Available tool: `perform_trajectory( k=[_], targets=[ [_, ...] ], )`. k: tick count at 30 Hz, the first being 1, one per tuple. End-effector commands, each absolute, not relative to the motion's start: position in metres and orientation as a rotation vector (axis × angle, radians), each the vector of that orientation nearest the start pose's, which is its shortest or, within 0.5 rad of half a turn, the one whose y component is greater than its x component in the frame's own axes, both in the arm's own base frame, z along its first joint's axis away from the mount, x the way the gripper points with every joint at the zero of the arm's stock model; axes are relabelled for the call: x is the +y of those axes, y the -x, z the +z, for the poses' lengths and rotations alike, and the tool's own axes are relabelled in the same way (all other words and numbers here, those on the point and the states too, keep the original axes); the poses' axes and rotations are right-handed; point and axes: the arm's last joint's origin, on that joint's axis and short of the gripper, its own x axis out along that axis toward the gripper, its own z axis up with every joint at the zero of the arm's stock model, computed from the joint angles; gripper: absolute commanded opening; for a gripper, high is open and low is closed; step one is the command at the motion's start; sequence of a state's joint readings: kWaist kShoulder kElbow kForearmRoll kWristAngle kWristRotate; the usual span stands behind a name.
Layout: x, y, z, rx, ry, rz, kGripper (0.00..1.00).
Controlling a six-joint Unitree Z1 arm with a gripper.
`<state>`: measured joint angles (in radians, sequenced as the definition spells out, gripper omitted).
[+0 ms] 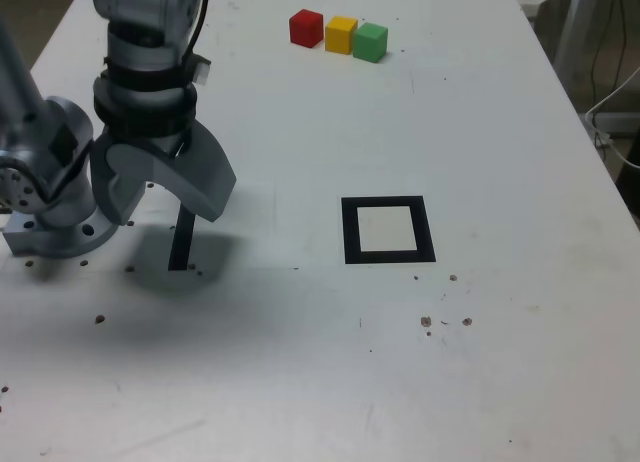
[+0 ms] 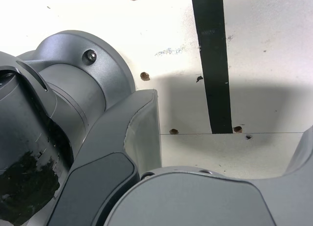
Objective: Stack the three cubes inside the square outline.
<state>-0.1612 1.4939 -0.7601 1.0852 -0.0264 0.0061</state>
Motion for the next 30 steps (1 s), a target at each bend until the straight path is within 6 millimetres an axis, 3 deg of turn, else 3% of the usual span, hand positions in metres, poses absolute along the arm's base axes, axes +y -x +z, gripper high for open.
perform_trajectory(
  k=[1,21,30],
  targets=[
    [-0.025,-0.142,0.232,1.822,-0.13,-0.137,0.99],
    [-0.022,-0.148,0.235,1.808,-0.132,-0.112,0.99],
    [0.009,-0.169,0.247,1.759,-0.051,0.065,0.99]
  ],
)
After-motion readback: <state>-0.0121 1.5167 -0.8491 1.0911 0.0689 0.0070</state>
